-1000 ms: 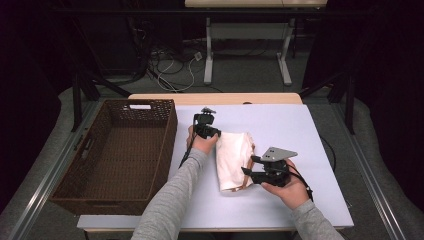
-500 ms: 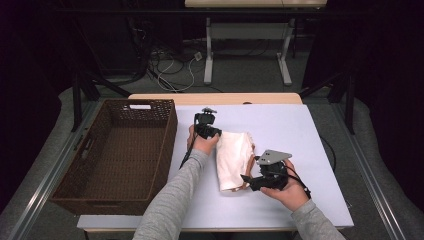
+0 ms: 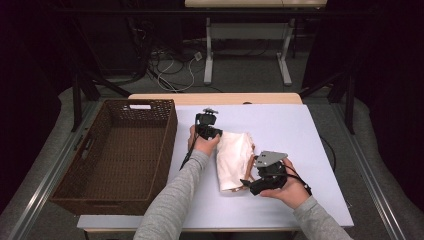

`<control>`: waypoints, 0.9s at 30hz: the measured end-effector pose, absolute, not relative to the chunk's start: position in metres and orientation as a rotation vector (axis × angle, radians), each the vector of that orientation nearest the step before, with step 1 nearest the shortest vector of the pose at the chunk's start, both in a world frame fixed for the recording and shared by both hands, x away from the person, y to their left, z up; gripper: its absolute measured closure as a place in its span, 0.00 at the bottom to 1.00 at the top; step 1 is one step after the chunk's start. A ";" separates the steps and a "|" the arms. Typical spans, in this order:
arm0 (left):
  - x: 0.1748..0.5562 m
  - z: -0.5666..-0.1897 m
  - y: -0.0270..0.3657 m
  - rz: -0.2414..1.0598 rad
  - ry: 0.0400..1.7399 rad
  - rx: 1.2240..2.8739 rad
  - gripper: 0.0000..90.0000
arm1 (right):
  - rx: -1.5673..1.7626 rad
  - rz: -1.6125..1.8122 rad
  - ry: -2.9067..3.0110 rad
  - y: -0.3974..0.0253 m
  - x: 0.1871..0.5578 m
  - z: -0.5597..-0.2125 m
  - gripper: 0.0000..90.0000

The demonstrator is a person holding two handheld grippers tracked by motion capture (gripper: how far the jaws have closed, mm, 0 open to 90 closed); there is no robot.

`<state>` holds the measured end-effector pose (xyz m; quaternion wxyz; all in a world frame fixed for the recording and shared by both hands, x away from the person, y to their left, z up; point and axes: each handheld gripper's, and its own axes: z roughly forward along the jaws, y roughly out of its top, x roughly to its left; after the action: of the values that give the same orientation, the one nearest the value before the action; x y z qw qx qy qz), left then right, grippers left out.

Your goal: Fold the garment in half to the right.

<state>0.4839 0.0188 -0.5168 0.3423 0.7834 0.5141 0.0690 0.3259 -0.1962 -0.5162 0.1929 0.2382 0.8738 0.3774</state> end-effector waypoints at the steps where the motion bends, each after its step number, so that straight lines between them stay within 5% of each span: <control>1: 0.484 -0.517 0.019 0.178 1.335 2.036 0.95 | 0.644 1.041 2.460 -0.195 0.326 -0.516 0.14; 27: 0.485 -0.519 0.018 0.183 1.336 2.045 0.95 | 0.219 0.874 2.592 -0.174 0.318 -0.514 0.39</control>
<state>0.4846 0.0181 -0.5186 0.3392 0.7852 0.5133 0.0703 0.3176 -0.1740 -0.5135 0.1972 0.0781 0.9260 0.3124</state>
